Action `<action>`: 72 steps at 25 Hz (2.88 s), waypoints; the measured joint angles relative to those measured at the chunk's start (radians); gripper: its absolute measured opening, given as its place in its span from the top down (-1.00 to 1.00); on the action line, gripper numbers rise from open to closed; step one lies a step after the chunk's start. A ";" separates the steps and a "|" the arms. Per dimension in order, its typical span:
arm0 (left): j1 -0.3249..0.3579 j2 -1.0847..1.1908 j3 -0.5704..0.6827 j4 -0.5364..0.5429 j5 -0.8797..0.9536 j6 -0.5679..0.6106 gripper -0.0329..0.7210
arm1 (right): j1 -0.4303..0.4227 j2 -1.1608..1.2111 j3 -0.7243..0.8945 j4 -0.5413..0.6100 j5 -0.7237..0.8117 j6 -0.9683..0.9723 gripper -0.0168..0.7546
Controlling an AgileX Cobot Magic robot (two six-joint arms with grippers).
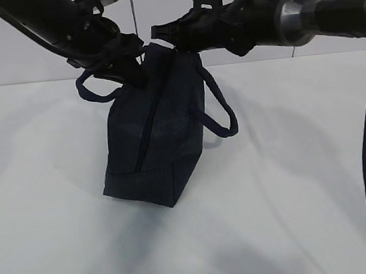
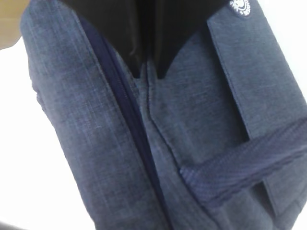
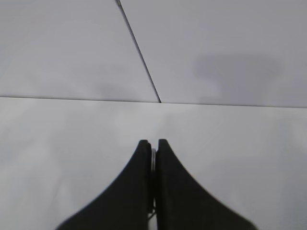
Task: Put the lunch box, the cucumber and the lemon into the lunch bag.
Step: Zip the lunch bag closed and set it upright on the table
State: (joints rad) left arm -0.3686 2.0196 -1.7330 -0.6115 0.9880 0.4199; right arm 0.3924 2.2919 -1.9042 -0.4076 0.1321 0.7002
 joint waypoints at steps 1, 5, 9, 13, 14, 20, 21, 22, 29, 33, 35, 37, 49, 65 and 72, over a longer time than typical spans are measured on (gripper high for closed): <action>0.000 0.000 0.000 0.000 0.002 0.000 0.94 | 0.000 0.001 0.000 0.002 -0.002 0.000 0.96; 0.000 0.000 0.000 0.000 0.004 0.003 0.94 | -0.002 0.012 -0.004 0.007 -0.012 0.000 0.96; 0.000 0.000 0.000 0.000 0.006 0.005 0.94 | -0.002 0.033 -0.006 0.035 -0.022 0.003 0.96; 0.000 0.000 0.000 0.000 0.008 0.005 0.94 | -0.002 0.044 -0.008 0.051 -0.032 0.005 0.96; 0.000 0.000 0.000 0.000 0.008 0.005 0.94 | -0.002 0.046 -0.008 0.053 -0.033 0.005 0.96; 0.000 0.000 0.000 0.000 0.011 0.006 0.94 | -0.002 0.048 -0.009 0.076 -0.032 0.007 0.96; 0.000 0.000 0.000 0.000 0.014 0.007 0.94 | -0.002 0.043 -0.009 0.076 -0.029 0.007 0.96; 0.000 0.000 0.000 0.000 0.014 0.007 0.94 | -0.002 0.036 -0.009 0.076 -0.024 0.007 0.96; 0.002 0.000 0.000 -0.011 -0.012 -0.009 0.86 | -0.002 -0.008 -0.009 0.076 0.032 0.007 0.96; 0.008 -0.002 0.000 -0.025 -0.068 -0.015 0.38 | -0.002 -0.012 -0.009 0.076 0.041 0.007 0.96; 0.008 -0.004 0.000 -0.027 -0.110 -0.015 0.15 | -0.002 -0.012 -0.009 0.076 0.044 0.007 0.96; 0.008 -0.004 0.000 -0.038 -0.144 -0.015 0.05 | -0.004 -0.012 -0.009 0.076 0.044 0.007 0.96; 0.008 0.071 -0.006 -0.157 -0.175 0.039 0.15 | -0.004 -0.012 -0.009 0.076 0.045 0.005 0.96; 0.009 0.079 -0.031 -0.143 -0.052 0.132 0.94 | -0.006 0.006 -0.009 0.043 0.048 0.005 0.96; 0.009 0.045 -0.031 -0.100 -0.027 0.132 0.94 | -0.006 0.031 -0.009 0.041 0.044 0.005 0.96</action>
State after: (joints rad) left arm -0.3592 2.0642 -1.7639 -0.7116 0.9612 0.5517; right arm 0.3861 2.3227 -1.9133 -0.3666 0.1757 0.7055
